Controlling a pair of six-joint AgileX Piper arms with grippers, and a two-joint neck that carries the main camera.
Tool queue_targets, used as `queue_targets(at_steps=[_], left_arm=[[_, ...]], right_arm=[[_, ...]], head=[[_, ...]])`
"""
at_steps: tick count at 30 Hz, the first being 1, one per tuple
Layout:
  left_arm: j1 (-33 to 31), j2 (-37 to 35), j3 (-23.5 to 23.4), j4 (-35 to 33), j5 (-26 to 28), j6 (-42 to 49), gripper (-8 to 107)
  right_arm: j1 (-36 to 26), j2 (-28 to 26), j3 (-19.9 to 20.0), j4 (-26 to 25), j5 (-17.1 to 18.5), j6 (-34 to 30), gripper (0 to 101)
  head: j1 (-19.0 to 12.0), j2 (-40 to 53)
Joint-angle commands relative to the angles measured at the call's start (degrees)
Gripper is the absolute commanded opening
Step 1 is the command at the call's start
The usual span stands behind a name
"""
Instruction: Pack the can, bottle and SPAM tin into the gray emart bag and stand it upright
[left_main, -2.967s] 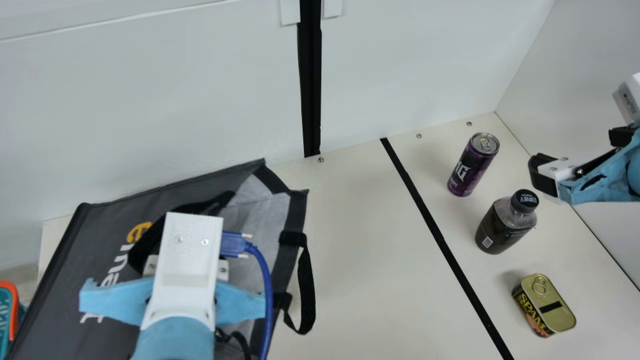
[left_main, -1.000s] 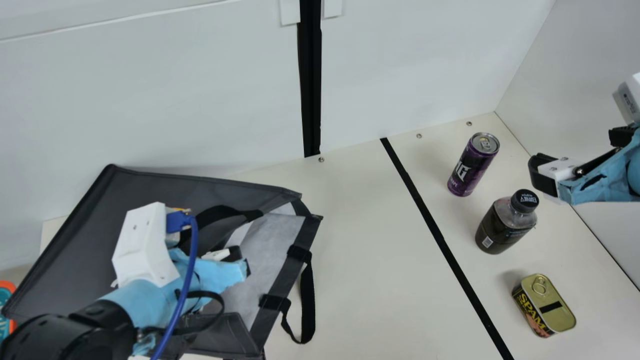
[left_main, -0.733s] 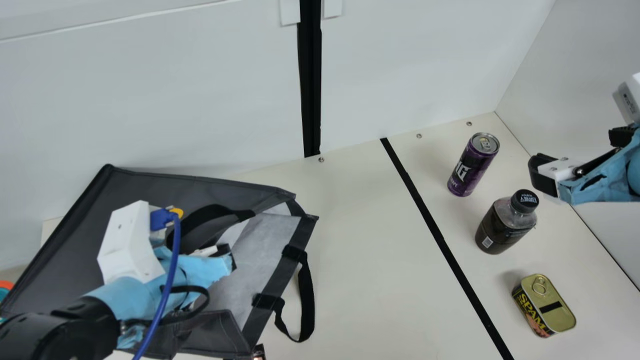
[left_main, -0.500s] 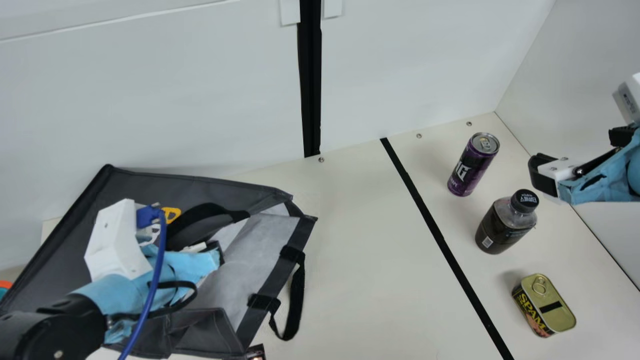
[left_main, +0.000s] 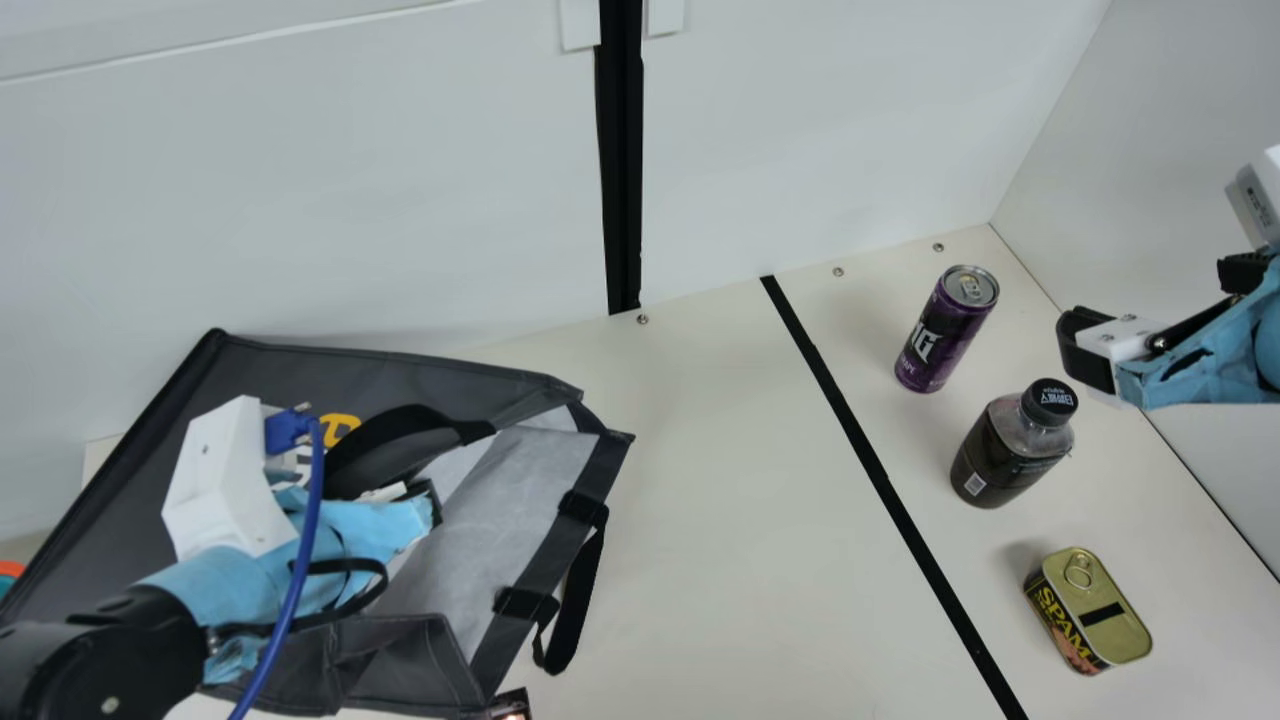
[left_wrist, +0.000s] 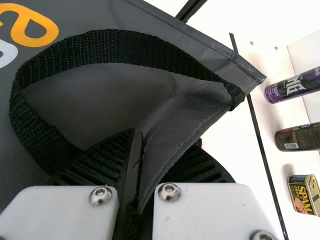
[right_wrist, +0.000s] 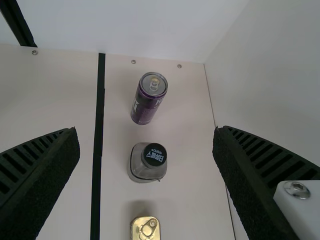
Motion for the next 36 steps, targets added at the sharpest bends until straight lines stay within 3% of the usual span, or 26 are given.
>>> queue_targets(at_steps=[1,17,22,36], left_arm=[[0.00,0.00,0.00,0.00,0.00,0.00,-8],[0.00,0.00,0.00,0.00,0.00,0.00,-8],[0.00,0.00,0.00,0.00,0.00,0.00,-8],[0.00,0.00,0.00,0.00,0.00,0.00,-8]], right_arm=[[0.00,0.00,0.00,0.00,0.00,0.00,95],[0.00,0.00,0.00,-0.07,0.00,0.00,95],[2.62,0.08,-0.07,-2.62,-1.04,3.23,95],[7.44,8.13,-9.60,-10.31,-0.31,11.73,95]], head=[[-1.30,-0.14],[-1.30,-0.14],[-1.30,-0.14],[-1.30,-0.14]])
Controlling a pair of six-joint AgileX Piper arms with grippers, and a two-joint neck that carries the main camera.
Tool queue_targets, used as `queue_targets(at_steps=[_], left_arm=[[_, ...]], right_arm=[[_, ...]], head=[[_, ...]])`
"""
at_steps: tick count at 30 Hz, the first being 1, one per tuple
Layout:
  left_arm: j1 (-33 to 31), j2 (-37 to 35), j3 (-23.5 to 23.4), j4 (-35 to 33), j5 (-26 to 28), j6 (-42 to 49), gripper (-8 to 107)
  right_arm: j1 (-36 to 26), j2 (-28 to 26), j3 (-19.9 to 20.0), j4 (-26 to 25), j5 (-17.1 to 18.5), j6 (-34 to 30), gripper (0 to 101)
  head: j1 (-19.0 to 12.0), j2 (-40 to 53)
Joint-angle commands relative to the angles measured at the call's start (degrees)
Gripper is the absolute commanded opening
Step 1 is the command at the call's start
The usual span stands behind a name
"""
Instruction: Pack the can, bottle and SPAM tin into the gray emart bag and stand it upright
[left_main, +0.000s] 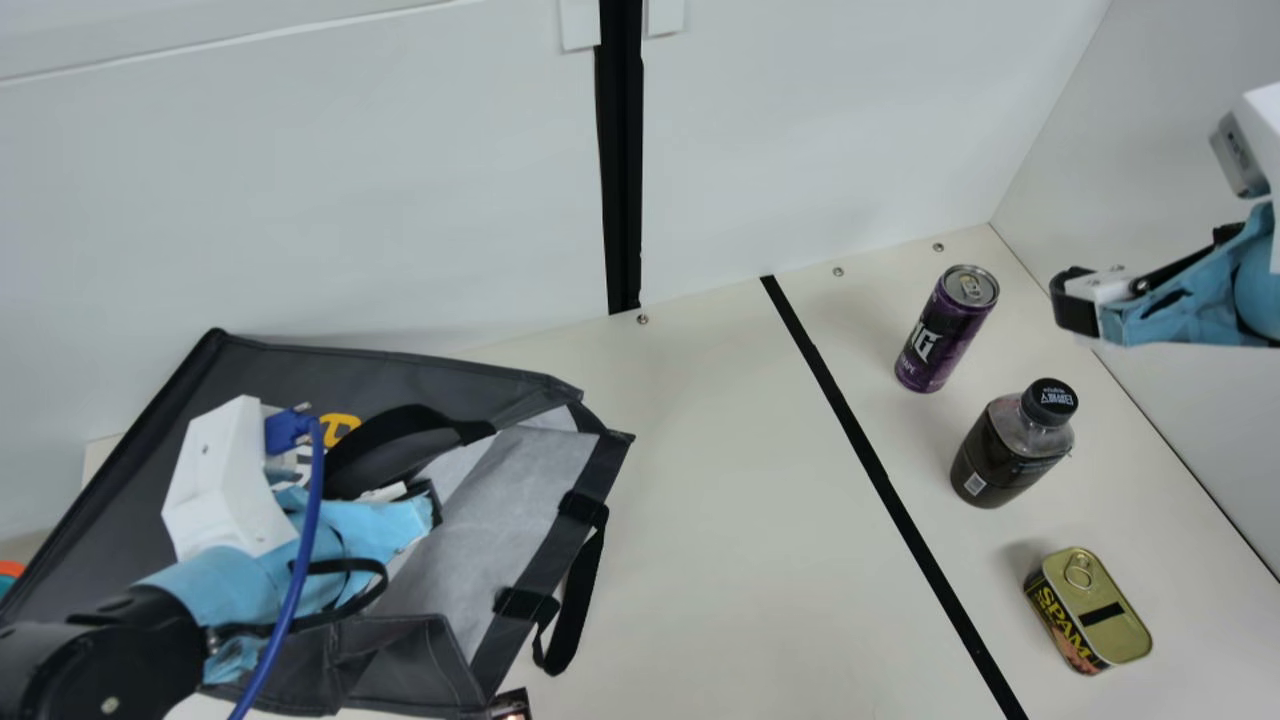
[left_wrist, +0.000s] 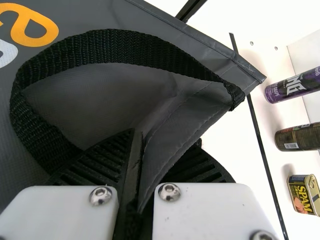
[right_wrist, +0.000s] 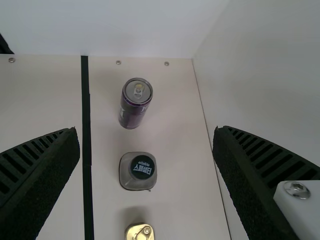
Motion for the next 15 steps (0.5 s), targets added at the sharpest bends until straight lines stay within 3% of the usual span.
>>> queue_targets(at_steps=[1,15], left_arm=[[0.00,0.00,0.00,0.00,0.00,0.00,-8],[0.00,0.00,0.00,0.00,0.00,0.00,-8]], right_arm=[[0.40,1.28,-1.61,-1.01,0.43,0.83,95],[3.58,9.26,-7.20,-5.43,0.82,3.83,95]], head=[[-1.30,-0.05],[-1.30,-0.05]])
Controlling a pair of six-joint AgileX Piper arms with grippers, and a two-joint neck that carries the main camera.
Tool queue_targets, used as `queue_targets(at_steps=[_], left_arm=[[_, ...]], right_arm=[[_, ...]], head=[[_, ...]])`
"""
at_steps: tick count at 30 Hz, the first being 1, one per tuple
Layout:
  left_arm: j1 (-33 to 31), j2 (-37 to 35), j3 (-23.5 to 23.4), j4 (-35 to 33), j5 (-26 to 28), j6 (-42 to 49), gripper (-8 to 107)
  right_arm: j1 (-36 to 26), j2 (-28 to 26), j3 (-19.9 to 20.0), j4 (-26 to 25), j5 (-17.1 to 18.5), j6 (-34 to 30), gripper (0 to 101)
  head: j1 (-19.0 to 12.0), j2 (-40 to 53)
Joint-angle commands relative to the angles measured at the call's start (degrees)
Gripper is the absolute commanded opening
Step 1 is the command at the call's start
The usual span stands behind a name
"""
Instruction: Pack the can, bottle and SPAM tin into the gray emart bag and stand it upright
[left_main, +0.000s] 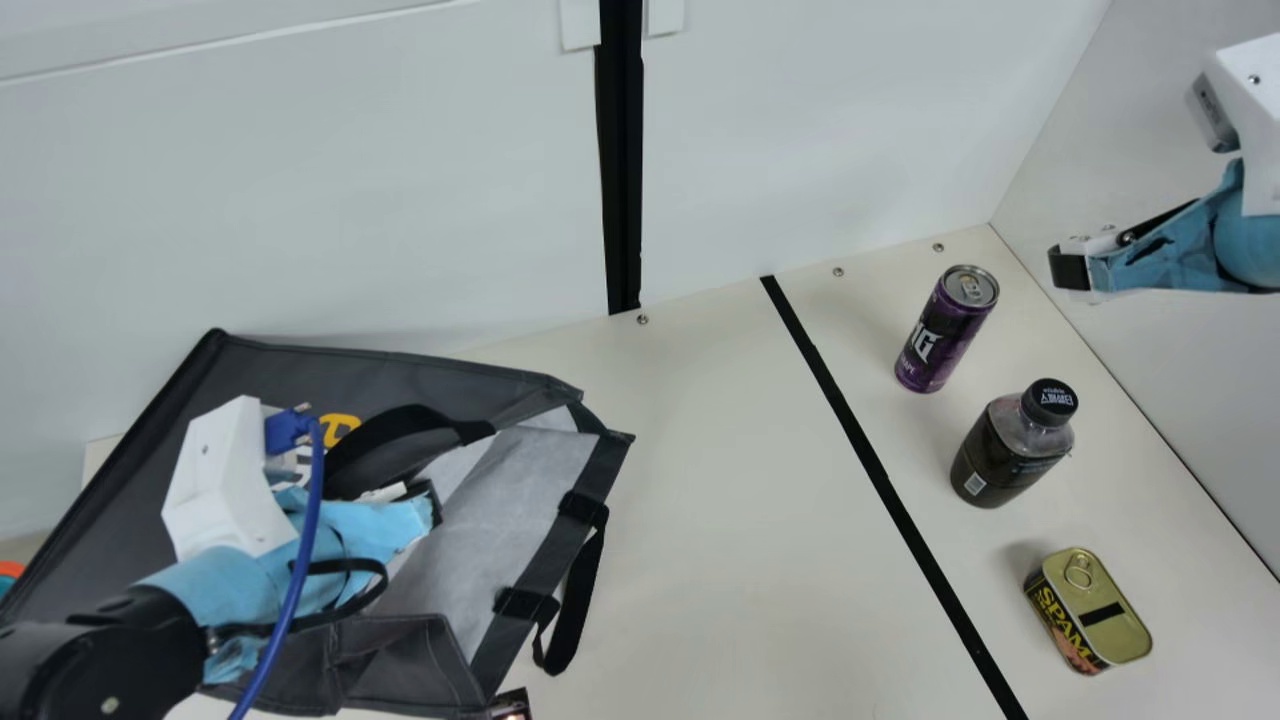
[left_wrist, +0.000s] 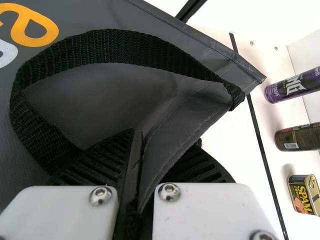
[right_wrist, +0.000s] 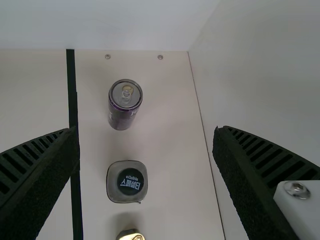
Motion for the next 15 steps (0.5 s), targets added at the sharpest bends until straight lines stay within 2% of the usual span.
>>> queue_targets(at_steps=[1,15], left_arm=[[0.00,0.00,0.00,0.00,0.00,0.00,-8],[0.00,0.00,0.00,0.00,0.00,0.00,-8]], right_arm=[[0.31,1.08,-0.40,-0.34,0.00,0.23,95],[1.95,9.04,-1.71,1.24,0.00,3.14,95]], head=[[-1.30,-0.14],[-1.30,-0.14]])
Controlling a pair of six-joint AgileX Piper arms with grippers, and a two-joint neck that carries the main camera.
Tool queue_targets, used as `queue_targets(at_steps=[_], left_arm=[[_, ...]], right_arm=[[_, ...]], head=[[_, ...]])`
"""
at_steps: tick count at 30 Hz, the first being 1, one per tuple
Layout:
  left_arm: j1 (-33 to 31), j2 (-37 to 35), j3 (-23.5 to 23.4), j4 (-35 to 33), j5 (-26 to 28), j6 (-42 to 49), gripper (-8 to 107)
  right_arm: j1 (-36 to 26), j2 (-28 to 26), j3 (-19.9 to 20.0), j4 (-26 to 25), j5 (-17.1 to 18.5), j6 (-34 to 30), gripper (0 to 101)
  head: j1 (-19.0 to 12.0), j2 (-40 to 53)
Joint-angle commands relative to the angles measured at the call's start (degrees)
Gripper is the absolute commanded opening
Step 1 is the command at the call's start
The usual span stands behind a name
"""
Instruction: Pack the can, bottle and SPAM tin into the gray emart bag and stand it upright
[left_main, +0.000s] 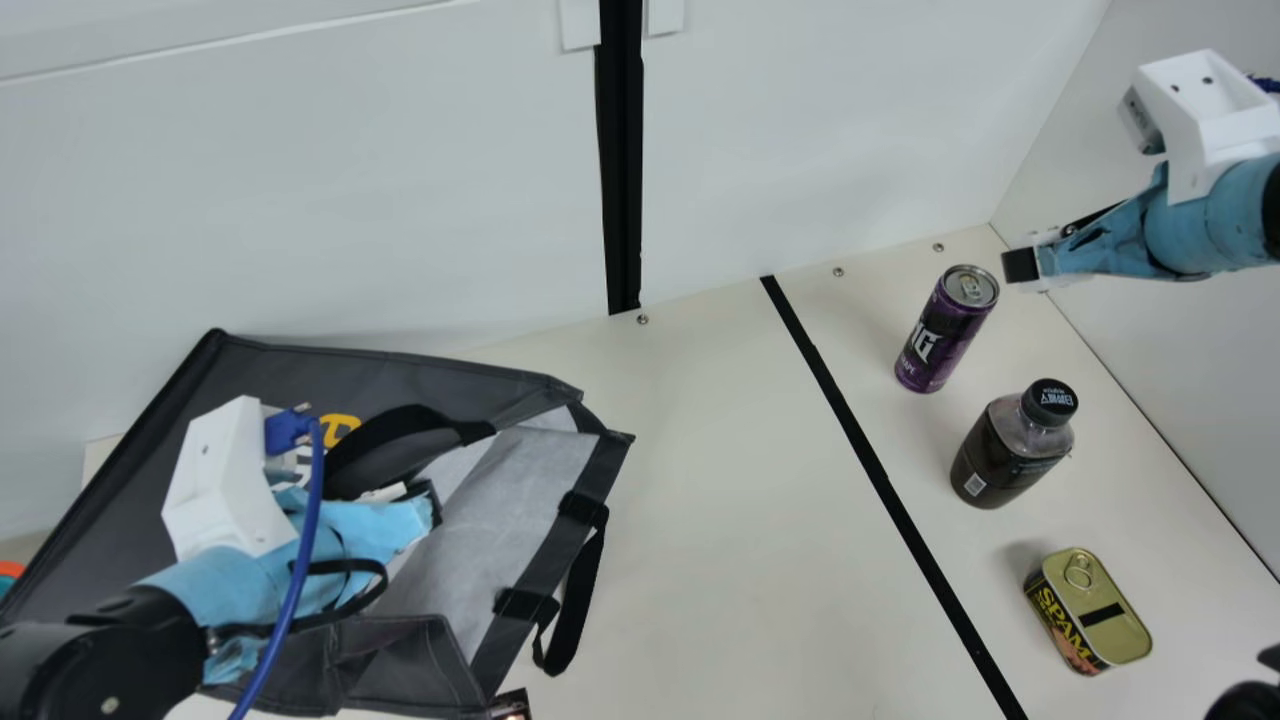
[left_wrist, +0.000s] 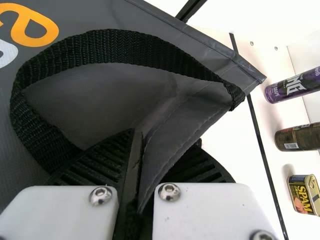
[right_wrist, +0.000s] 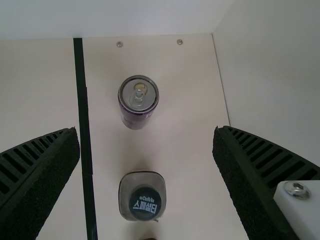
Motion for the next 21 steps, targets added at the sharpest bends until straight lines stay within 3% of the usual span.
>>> queue_targets(at_steps=[1,21], left_arm=[[0.00,0.00,0.00,0.00,0.00,0.00,-8],[0.00,0.00,0.00,0.00,0.00,0.00,-8]], right_arm=[[0.26,1.23,-0.19,0.45,0.15,0.35,95],[3.75,13.44,-6.28,-0.09,0.15,2.78,95]], head=[[-1.30,-0.05],[-1.30,-0.05]])
